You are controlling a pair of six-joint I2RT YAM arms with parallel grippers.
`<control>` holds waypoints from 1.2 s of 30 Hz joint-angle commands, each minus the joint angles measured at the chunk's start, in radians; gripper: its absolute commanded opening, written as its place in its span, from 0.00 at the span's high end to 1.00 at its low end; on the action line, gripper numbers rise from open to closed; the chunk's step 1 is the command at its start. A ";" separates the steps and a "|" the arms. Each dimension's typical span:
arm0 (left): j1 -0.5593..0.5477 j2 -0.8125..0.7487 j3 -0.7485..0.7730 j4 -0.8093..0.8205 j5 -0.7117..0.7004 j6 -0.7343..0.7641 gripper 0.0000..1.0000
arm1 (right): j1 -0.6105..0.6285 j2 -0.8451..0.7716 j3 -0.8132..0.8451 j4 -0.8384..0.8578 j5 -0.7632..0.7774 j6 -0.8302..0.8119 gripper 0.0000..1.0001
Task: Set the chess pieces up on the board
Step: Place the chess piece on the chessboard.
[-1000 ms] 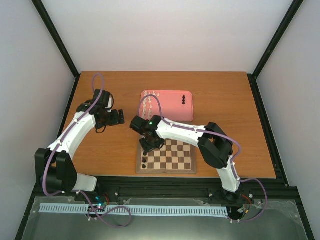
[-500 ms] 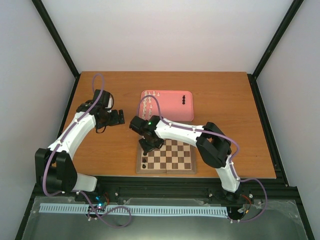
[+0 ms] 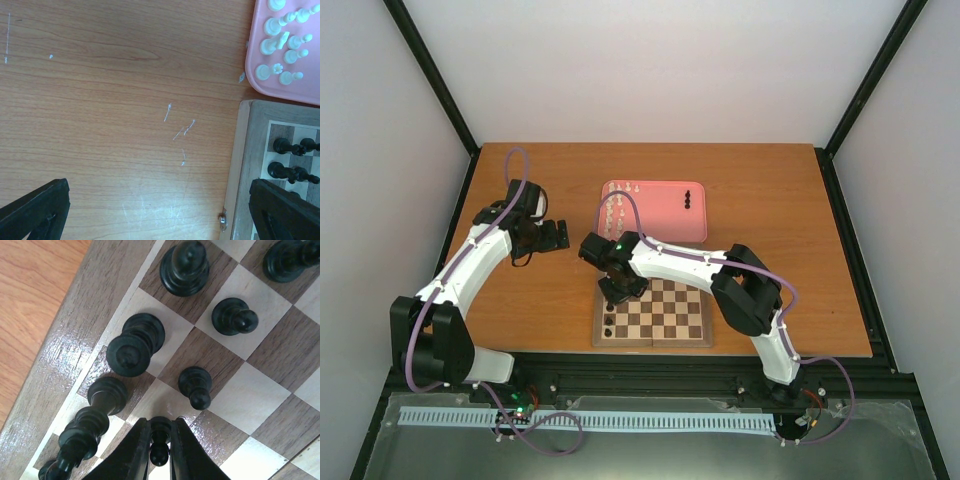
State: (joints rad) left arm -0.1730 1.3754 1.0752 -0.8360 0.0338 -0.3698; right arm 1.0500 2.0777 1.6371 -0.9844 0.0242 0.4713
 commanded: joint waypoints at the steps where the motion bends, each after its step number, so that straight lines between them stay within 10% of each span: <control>1: 0.003 -0.009 0.006 0.007 -0.003 0.003 0.00 | 0.011 0.005 0.013 -0.005 0.024 0.004 0.86; 36: 0.003 -0.001 0.011 0.009 0.003 0.003 0.00 | -0.004 -0.191 0.101 -0.107 0.130 -0.001 0.64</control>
State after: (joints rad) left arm -0.1730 1.3754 1.0752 -0.8360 0.0338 -0.3698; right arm 1.0500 1.9656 1.6684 -1.0271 0.0753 0.4717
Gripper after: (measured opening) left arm 0.998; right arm 0.336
